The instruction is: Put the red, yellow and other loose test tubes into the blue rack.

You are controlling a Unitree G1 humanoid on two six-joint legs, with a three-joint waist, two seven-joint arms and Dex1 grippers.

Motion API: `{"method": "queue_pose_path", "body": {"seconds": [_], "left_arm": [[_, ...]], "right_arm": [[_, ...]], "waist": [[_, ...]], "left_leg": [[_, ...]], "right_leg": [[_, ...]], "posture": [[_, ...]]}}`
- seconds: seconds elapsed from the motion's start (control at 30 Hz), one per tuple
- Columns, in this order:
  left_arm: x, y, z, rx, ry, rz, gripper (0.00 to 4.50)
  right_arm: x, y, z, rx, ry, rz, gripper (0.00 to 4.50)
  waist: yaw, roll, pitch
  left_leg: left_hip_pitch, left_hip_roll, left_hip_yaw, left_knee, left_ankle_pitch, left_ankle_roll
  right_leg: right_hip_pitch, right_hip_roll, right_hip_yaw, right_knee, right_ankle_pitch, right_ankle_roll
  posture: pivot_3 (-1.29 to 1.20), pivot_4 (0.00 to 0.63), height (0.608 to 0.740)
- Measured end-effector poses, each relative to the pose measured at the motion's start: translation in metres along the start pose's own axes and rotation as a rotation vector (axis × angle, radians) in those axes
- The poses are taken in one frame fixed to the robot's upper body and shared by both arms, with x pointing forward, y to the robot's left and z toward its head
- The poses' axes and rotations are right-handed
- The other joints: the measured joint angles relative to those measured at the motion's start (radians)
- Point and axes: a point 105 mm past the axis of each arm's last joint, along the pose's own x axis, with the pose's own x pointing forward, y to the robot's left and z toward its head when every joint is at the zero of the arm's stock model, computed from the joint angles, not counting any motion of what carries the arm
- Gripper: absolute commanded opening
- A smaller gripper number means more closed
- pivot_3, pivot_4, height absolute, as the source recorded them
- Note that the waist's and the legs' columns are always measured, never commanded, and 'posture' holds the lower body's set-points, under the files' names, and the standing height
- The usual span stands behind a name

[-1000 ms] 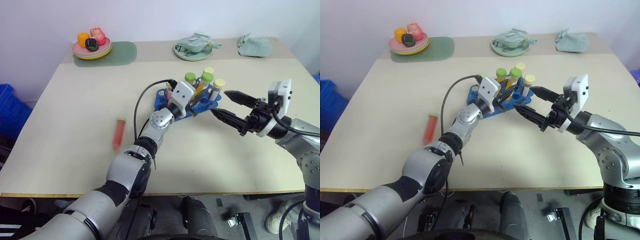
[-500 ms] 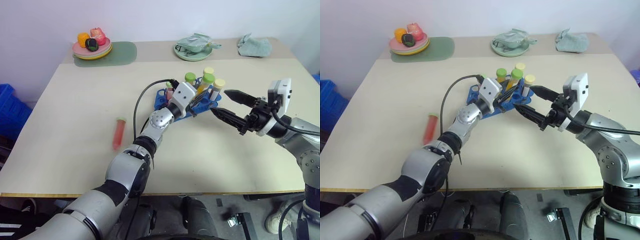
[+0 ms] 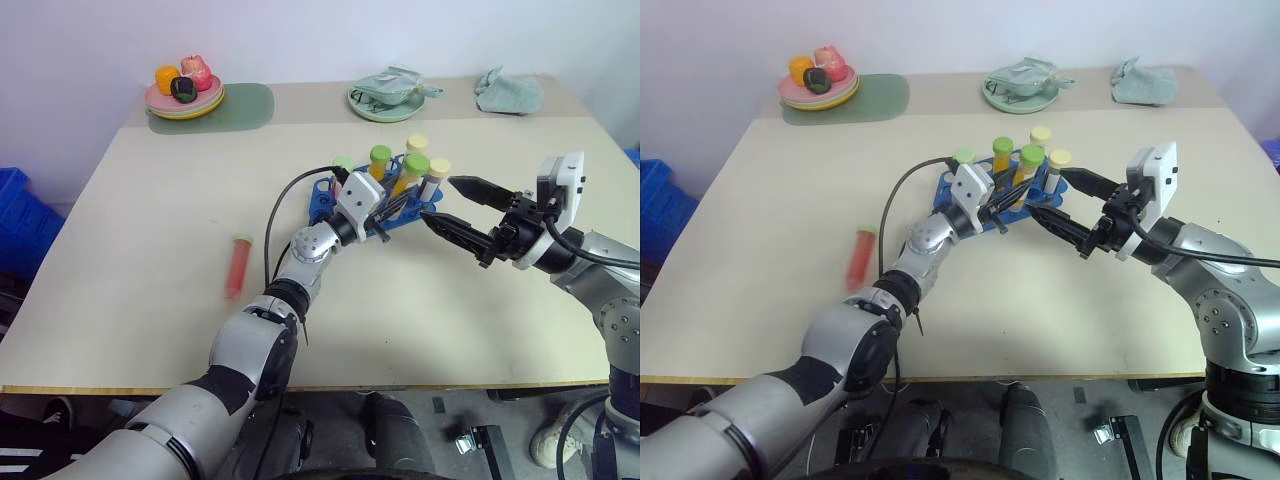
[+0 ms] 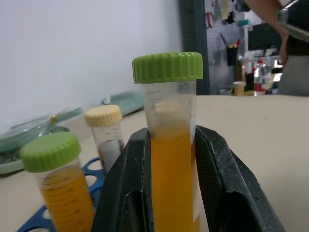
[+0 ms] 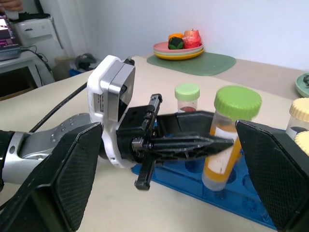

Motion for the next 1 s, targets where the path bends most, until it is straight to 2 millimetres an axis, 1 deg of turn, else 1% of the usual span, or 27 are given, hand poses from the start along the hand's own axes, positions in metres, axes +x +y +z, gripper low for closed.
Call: {"method": "queue_pose_path", "body": {"seconds": [0.1, 0.2, 0.37, 0.43, 0.6, 0.7, 0.8, 0.87, 0.93, 1.0], "left_arm": [[-0.002, 0.01, 0.0, 0.027, 0.011, 0.053, 0.72], [-0.002, 0.013, 0.0, 0.033, 0.013, 0.069, 0.72], [0.001, 0.005, 0.001, 0.005, -0.002, 0.047, 0.72], [0.003, 0.0, 0.005, -0.015, -0.028, 0.02, 0.72], [0.001, 0.0, 0.017, -0.026, -0.112, -0.012, 0.72], [-0.008, 0.0, 0.024, -0.02, -0.173, -0.045, 0.72], [-0.019, 0.002, 0.027, -0.023, -0.217, -0.055, 0.72], [-0.025, 0.005, 0.032, -0.016, -0.246, -0.049, 0.72], [-0.029, 0.004, 0.038, -0.012, -0.281, -0.052, 0.72], [-0.032, -0.004, 0.041, -0.013, -0.302, -0.088, 0.72]], "right_arm": [[0.0, 0.0, 0.0, -0.001, -0.001, 0.001, 4.5], [0.0, 0.0, 0.0, -0.001, -0.001, 0.001, 4.5], [0.001, 0.0, 0.001, -0.003, -0.004, 0.0, 4.5], [0.001, 0.0, 0.001, -0.003, -0.004, 0.0, 4.5], [0.003, -0.004, 0.006, -0.004, -0.025, -0.016, 4.5], [0.005, -0.017, 0.012, -0.024, -0.055, -0.072, 4.5], [0.003, -0.041, 0.014, -0.078, -0.066, -0.188, 4.5], [0.0, -0.052, 0.012, -0.117, -0.058, -0.24, 4.5], [0.002, -0.059, 0.009, -0.144, -0.053, -0.273, 4.5], [0.009, -0.06, 0.009, -0.175, -0.058, -0.274, 4.5]], "waist": [[0.0, 0.0, 0.0], [0.001, 0.0, 0.0], [0.0, 0.0, 0.0], [0.0, 0.0, 0.0], [-0.003, 0.0, 0.0], [-0.003, 0.0, 0.0], [0.0, 0.0, 0.0], [-0.001, 0.0, 0.0], [-0.003, 0.001, 0.0], [-0.004, 0.001, -0.001]], "left_leg": [[0.0, 0.0, 0.0, 0.0, 0.0, 0.0], [0.0, 0.0, 0.0, 0.0, 0.0, 0.0], [0.0, 0.0, 0.0, 0.0, 0.0, 0.0], [0.0, 0.0, 0.0, 0.0, 0.0, 0.0], [0.0, 0.0, 0.0, 0.0, 0.0, 0.0], [0.0, 0.0, 0.0, 0.0, 0.0, 0.0], [0.0, 0.0, 0.0, 0.0, 0.0, 0.0], [0.0, 0.0, 0.0, 0.0, 0.0, 0.0], [0.0, 0.0, 0.0, 0.0, 0.0, 0.0], [0.0, 0.0, 0.0, 0.0, 0.0, 0.0]], "right_leg": [[0.0, 0.0, 0.0, 0.0, 0.0, 0.0], [0.0, 0.0, 0.0, 0.0, 0.0, 0.0], [0.0, 0.0, 0.0, 0.0, 0.0, 0.0], [0.0, 0.0, 0.0, 0.0, 0.0, 0.0], [0.0, 0.0, 0.0, 0.0, 0.0, 0.0], [-0.001, 0.0, 0.0, 0.0, 0.0, 0.0], [0.0, 0.0, 0.0, 0.0, 0.0, 0.0], [-0.001, 0.0, 0.0, 0.0, 0.0, 0.0], [-0.001, 0.0, 0.0, 0.0, 0.0, 0.0], [-0.001, 0.0, 0.0, 0.0, 0.0, 0.0]], "posture": [[0.0, 0.15, 0.74], [0.0, 0.15, 0.74], [0.0, 0.15, 0.74], [0.0, 0.15, 0.74], [0.0, 0.15, 0.74], [0.0, 0.15, 0.74], [0.0, 0.15, 0.74], [0.0, 0.15, 0.74], [0.0, 0.15, 0.74], [0.0, 0.15, 0.74]]}}
